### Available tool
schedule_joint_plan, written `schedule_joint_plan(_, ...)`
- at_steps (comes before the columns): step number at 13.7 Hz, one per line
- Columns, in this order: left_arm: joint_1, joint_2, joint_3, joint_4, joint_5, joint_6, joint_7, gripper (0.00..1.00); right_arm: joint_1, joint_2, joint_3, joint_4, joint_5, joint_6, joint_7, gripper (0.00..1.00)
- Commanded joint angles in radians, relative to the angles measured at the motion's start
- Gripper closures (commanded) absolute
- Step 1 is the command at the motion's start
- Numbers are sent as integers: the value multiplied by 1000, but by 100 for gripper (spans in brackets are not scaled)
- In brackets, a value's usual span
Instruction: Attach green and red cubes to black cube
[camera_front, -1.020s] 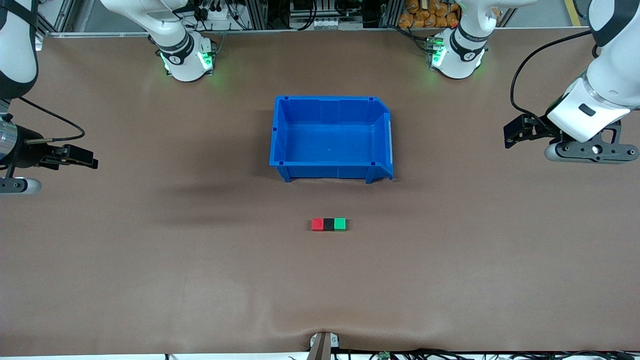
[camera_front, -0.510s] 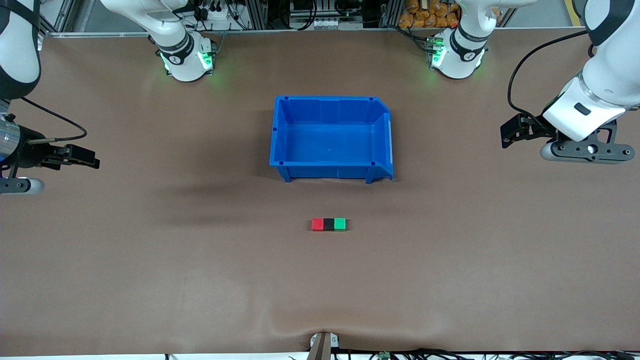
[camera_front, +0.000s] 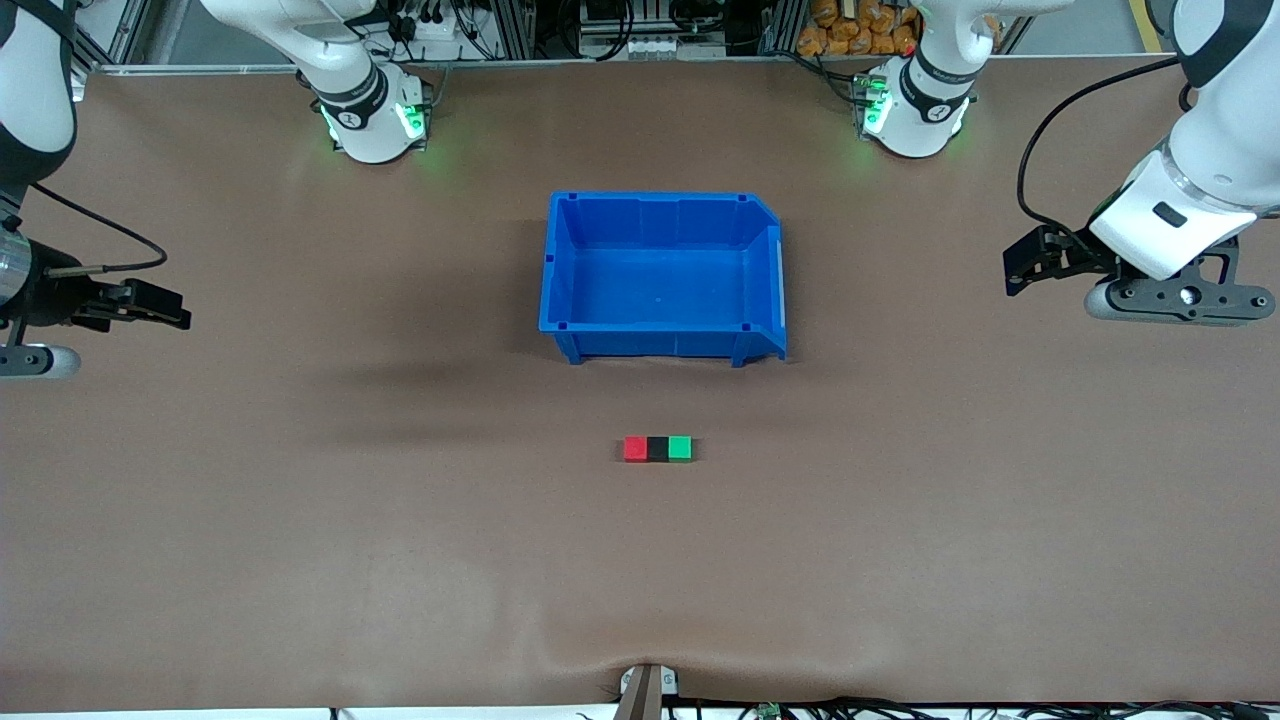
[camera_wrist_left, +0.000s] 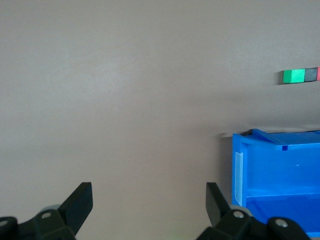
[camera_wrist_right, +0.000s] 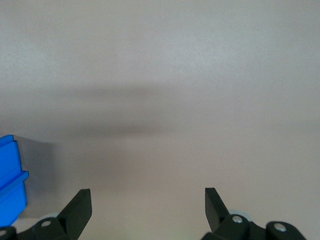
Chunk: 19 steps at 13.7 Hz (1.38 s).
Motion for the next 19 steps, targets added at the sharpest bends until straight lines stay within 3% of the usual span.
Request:
schedule_joint_plan(1, 5, -14, -5, -4, -10, 0, 2, 0, -10, -25, 12, -20, -18, 2, -4, 0)
schedule_joint_plan(14, 16, -37, -5, -7, -9, 4, 15, 0, -59, -103, 38, -14, -18, -17, -75, 0)
schedule_joint_plan(19, 30, -88, 7, -5, -8, -83, 29, 0, -105, -139, 66, -14, -18, -46, -78, 0)
